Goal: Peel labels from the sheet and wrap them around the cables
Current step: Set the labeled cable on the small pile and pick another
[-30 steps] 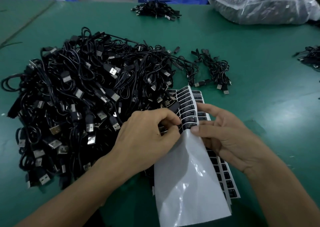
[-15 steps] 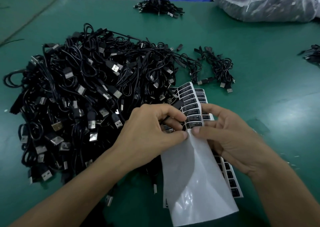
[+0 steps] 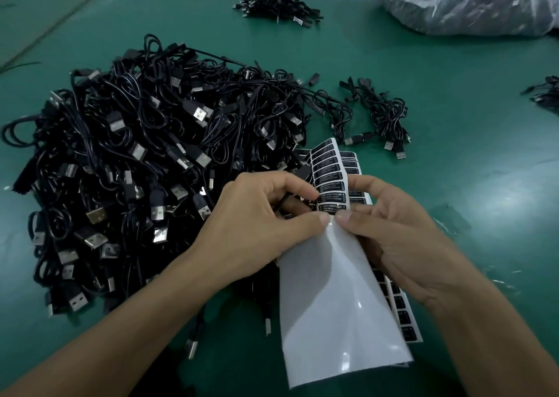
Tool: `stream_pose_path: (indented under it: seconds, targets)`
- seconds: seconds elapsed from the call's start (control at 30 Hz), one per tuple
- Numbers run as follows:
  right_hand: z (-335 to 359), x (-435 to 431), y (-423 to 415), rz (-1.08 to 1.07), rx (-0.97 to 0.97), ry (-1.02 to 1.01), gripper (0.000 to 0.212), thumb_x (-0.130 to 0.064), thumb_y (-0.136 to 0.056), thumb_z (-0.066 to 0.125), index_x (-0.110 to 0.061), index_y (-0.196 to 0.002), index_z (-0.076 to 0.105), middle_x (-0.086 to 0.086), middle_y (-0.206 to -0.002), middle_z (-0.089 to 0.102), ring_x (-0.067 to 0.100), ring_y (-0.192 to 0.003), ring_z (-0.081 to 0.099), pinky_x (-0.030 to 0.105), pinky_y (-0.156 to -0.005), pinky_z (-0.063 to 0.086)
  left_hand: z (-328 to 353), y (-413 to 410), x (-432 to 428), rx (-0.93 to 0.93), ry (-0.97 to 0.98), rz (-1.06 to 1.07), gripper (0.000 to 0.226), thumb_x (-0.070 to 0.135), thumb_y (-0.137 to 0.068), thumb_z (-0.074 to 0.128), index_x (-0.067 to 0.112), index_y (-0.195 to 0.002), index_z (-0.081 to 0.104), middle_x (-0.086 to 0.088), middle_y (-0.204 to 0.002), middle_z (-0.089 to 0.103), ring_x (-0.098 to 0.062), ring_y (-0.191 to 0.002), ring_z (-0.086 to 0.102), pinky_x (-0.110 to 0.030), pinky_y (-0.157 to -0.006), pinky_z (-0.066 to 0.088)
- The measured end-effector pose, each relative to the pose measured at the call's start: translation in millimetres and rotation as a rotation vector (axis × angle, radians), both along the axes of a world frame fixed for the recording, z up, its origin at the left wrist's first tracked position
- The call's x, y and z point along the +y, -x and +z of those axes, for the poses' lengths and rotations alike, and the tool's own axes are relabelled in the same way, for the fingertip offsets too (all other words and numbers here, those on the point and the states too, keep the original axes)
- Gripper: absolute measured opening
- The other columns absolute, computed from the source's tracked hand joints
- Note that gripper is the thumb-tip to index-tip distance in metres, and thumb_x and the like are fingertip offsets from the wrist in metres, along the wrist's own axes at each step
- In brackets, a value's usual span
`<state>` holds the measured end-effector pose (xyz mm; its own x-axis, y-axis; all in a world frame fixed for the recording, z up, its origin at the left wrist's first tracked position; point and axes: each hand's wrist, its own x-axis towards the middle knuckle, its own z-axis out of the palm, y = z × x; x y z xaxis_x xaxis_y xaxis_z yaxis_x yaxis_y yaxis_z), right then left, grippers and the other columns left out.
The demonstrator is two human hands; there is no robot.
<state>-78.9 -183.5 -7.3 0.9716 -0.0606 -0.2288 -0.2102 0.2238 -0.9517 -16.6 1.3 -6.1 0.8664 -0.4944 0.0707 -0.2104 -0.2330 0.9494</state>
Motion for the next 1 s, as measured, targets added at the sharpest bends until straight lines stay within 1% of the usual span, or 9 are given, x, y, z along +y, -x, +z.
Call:
stream_pose_path:
  seconds: [0.1,0.23,0.4,0.53,0.63,0.73,0.83,0.9,1.0]
  targets:
    - [-2,2,0,0.016,0.001,0.02,0.041,0.006,-0.092,0.061,-0.018,-0.124,0.056,0.017,-0.091,0.076,0.027,-0.077,0.074,0.033,-0.065,0.06,2,0,1,0.008,-0.017,-0.004,0.035,0.047,-0.061,0.086,0.035,-0.091,0.072,0.009,-0.073,0.074,-0.005,-0.054,0.061,-0.023,-0.052,0.052]
    - [-3,6,1,0.0,0.009,0.047,0.04,0.003,-0.092,0.063,-0.017,-0.125,0.053,0.017,-0.092,0.076,0.027,-0.078,0.073,0.039,-0.07,0.062,0,1,0,0.013,-0.058,0.035,0.03,0.035,-0.062,0.084,0.032,-0.089,0.072,0.011,-0.071,0.073,-0.003,-0.055,0.063,-0.021,-0.054,0.053]
    - [-8,13,3,-0.254,-0.116,0.635,0.05,-0.02,-0.074,0.088,-0.036,-0.101,0.049,-0.003,-0.085,0.067,0.006,-0.071,0.065,0.023,-0.064,0.055,-3,0,1,-0.048,-0.099,0.08,0.03,0.012,-0.071,0.085,0.033,-0.089,0.072,0.014,-0.069,0.074,0.0,-0.061,0.068,-0.014,-0.057,0.051]
    - [-9,19,3,-0.261,-0.389,0.939,0.036,-0.012,-0.074,0.087,-0.034,-0.087,0.062,-0.013,-0.08,0.061,0.003,-0.074,0.058,0.009,-0.063,0.045,-4,0,1,-0.046,-0.092,0.077,0.031,0.009,-0.072,0.083,0.032,-0.088,0.071,0.013,-0.071,0.075,-0.003,-0.063,0.07,-0.02,-0.058,0.055]
    - [-11,17,3,-0.168,-0.487,0.981,0.026,-0.007,-0.079,0.083,-0.025,-0.097,0.077,-0.014,-0.086,0.067,0.004,-0.08,0.063,0.007,-0.069,0.045,-4,1,1,-0.039,-0.076,0.067,0.031,0.011,-0.07,0.084,0.032,-0.09,0.07,0.012,-0.072,0.075,-0.004,-0.066,0.072,-0.031,-0.065,0.062]
    - [-11,14,4,-0.105,-0.5,0.981,0.026,-0.008,-0.081,0.082,-0.024,-0.102,0.078,-0.015,-0.087,0.07,0.003,-0.082,0.066,0.008,-0.073,0.048,-4,1,1,-0.009,-0.061,0.06,0.036,0.015,-0.068,0.082,0.033,-0.094,0.067,0.011,-0.074,0.076,-0.008,-0.067,0.073,-0.039,-0.067,0.063]
    - [-10,11,4,-0.14,-0.44,0.853,0.024,-0.016,-0.079,0.084,-0.035,-0.091,0.075,-0.016,-0.077,0.071,0.003,-0.076,0.067,0.012,-0.066,0.051,-5,0,0,-0.003,-0.058,0.058,0.037,0.015,-0.069,0.082,0.035,-0.095,0.065,0.01,-0.075,0.076,-0.009,-0.066,0.072,-0.037,-0.065,0.061]
    - [-10,8,4,-0.128,-0.454,0.849,0.022,-0.014,-0.078,0.084,-0.033,-0.085,0.074,-0.015,-0.078,0.071,0.007,-0.074,0.067,0.017,-0.063,0.053,-5,0,0,0.005,-0.056,0.06,0.039,0.016,-0.068,0.083,0.037,-0.095,0.065,0.01,-0.075,0.076,-0.008,-0.066,0.072,-0.035,-0.065,0.061]
    - [-10,5,4,-0.018,-0.544,0.941,0.023,-0.004,-0.082,0.079,-0.024,-0.092,0.08,-0.014,-0.085,0.072,0.007,-0.082,0.068,0.019,-0.072,0.053,-5,-1,0,0.016,-0.063,0.044,0.039,0.018,-0.068,0.083,0.037,-0.096,0.065,0.011,-0.075,0.077,-0.009,-0.068,0.073,-0.037,-0.068,0.062]
